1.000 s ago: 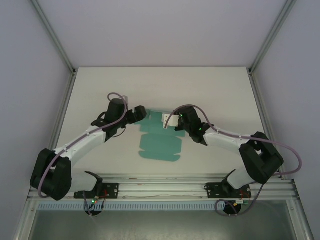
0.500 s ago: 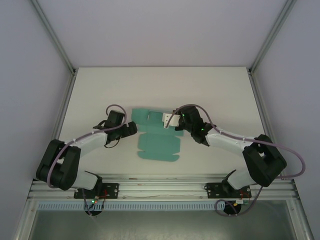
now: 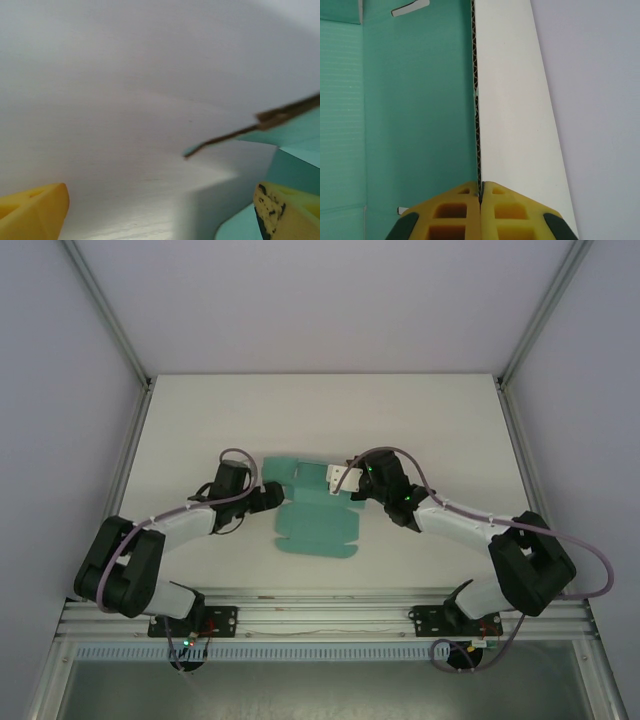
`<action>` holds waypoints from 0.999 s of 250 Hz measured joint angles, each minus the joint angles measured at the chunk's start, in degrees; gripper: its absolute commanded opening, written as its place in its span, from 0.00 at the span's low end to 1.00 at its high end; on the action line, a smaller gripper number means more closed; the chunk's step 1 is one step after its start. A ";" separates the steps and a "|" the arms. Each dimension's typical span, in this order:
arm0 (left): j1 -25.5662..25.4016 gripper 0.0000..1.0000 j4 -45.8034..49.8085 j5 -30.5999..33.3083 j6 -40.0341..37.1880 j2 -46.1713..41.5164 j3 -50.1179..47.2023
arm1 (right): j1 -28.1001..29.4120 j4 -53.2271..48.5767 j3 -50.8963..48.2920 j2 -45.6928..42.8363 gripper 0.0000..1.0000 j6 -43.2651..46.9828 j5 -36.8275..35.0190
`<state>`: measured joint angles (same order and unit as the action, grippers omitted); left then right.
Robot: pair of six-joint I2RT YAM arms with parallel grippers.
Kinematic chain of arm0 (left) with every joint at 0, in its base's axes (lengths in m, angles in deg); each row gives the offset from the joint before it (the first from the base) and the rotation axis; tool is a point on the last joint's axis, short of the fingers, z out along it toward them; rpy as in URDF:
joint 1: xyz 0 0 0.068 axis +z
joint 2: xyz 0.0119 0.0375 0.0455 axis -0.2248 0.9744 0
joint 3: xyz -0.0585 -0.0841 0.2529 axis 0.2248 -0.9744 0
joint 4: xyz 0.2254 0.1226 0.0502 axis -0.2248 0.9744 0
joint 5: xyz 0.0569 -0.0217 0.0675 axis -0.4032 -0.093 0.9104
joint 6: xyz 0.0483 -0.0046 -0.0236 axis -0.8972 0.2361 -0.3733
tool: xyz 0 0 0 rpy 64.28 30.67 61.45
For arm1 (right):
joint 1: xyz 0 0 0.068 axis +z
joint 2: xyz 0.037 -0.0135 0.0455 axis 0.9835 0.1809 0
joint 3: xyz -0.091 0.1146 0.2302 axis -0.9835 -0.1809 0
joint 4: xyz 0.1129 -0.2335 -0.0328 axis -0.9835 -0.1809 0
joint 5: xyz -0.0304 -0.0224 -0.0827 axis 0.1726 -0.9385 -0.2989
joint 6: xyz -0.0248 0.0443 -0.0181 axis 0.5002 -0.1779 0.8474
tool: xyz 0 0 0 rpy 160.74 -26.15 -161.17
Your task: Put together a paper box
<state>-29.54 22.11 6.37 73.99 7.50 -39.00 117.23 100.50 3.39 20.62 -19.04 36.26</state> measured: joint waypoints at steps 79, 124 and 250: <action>-3.52 0.82 -6.91 -3.63 -3.10 1.60 -0.24 | -0.33 -0.17 0.00 -0.98 0.00 -1.18 2.38; -4.46 0.72 -13.14 -5.99 -3.43 3.98 -0.81 | -0.72 -0.35 -0.09 -1.36 0.00 -1.99 3.72; -5.31 0.26 -27.17 -10.99 -1.97 7.37 -3.67 | -1.77 -0.85 -0.55 -3.61 0.00 -4.15 7.28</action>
<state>-34.86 -5.06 -4.62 72.02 14.87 -42.67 115.46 99.65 2.84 17.01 -23.20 43.54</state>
